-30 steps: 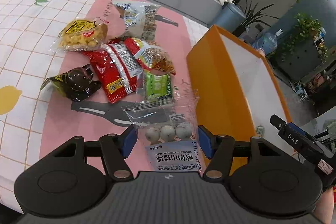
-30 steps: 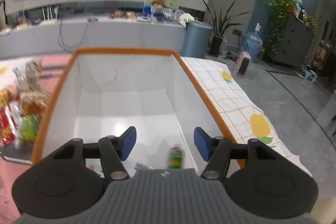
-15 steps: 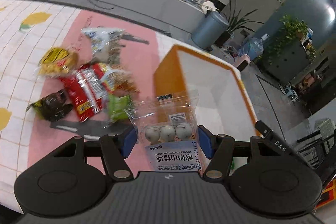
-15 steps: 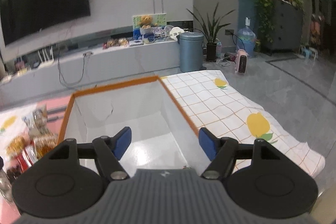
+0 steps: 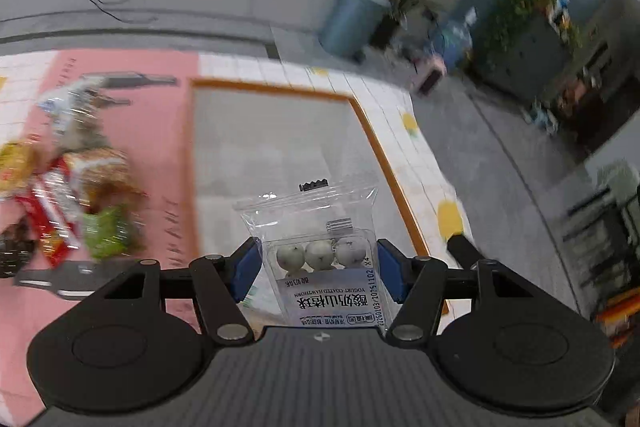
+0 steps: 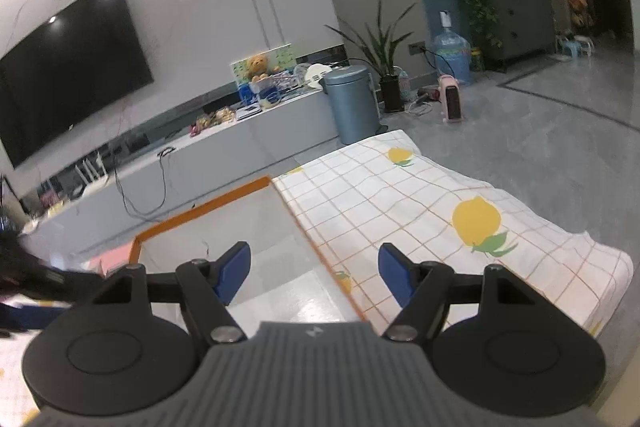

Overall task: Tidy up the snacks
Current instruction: 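Carry the clear packet of white balls into the orange box and release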

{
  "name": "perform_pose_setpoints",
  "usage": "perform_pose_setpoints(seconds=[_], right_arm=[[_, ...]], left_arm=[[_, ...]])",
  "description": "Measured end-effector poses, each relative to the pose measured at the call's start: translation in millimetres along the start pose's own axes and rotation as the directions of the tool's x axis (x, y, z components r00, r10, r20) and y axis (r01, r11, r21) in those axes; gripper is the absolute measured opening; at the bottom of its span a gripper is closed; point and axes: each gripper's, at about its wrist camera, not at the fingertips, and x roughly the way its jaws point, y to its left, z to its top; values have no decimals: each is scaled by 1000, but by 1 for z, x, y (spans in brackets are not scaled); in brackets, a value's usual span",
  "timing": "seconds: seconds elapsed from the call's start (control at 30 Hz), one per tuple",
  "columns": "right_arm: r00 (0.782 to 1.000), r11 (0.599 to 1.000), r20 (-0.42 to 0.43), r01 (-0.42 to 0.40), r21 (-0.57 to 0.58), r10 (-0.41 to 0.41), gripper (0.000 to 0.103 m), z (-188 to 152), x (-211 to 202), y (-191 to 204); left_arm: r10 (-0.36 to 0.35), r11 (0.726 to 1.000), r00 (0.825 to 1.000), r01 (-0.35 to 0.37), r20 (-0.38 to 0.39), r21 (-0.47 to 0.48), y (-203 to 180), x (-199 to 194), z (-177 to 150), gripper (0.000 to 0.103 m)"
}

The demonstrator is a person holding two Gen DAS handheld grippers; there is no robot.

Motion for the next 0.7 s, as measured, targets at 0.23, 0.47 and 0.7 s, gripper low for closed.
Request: perform_pose_setpoints(seconds=[0.23, 0.47, 0.7], right_arm=[[999, 997, 22, 21, 75, -23, 69, 9, -7, -24], [1000, 996, 8, -5, 91, 4, 69, 10, -7, -25], [1000, 997, -2, -19, 72, 19, 69, 9, -6, -21]], left_arm=[[45, 997, 994, -39, -102, 61, -26, 70, -3, 71], [104, 991, 978, -87, -180, 98, -37, 124, -14, 71], [141, 986, 967, -118, -211, 118, -38, 140, -25, 71]])
